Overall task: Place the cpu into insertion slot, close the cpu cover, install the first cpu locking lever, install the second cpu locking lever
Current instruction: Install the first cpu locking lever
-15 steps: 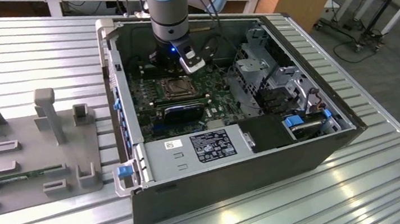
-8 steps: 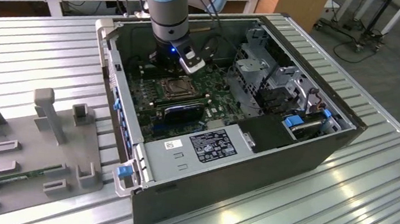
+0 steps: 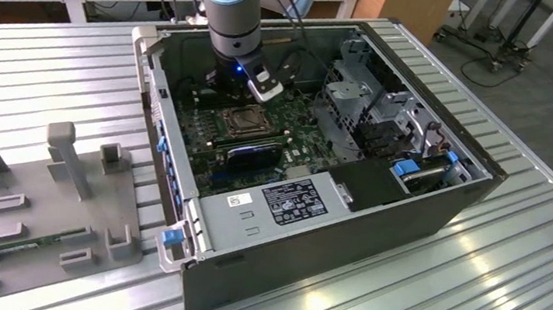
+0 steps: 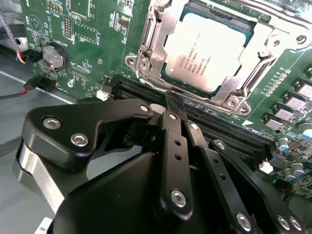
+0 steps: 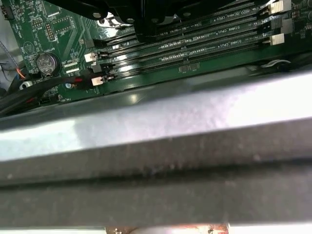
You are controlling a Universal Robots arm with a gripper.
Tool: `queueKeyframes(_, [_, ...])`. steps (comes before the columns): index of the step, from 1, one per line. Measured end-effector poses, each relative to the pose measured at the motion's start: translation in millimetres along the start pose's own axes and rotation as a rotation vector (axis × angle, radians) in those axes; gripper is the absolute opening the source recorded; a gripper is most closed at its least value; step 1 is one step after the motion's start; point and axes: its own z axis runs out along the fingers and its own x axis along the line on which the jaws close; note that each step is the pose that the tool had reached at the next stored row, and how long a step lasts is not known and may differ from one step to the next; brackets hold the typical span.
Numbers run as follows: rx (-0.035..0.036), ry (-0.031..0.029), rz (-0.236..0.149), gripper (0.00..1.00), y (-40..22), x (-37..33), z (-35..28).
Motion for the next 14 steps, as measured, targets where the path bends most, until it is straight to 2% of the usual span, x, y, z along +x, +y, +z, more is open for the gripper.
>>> queueKeyframes(5, [0.0008,0.0001,0.000,0.11,2.1,-1.4,-7.3])
queueKeyframes(14, [0.0010,0.0002,0.000,0.11,7.2,-4.8,-24.4])
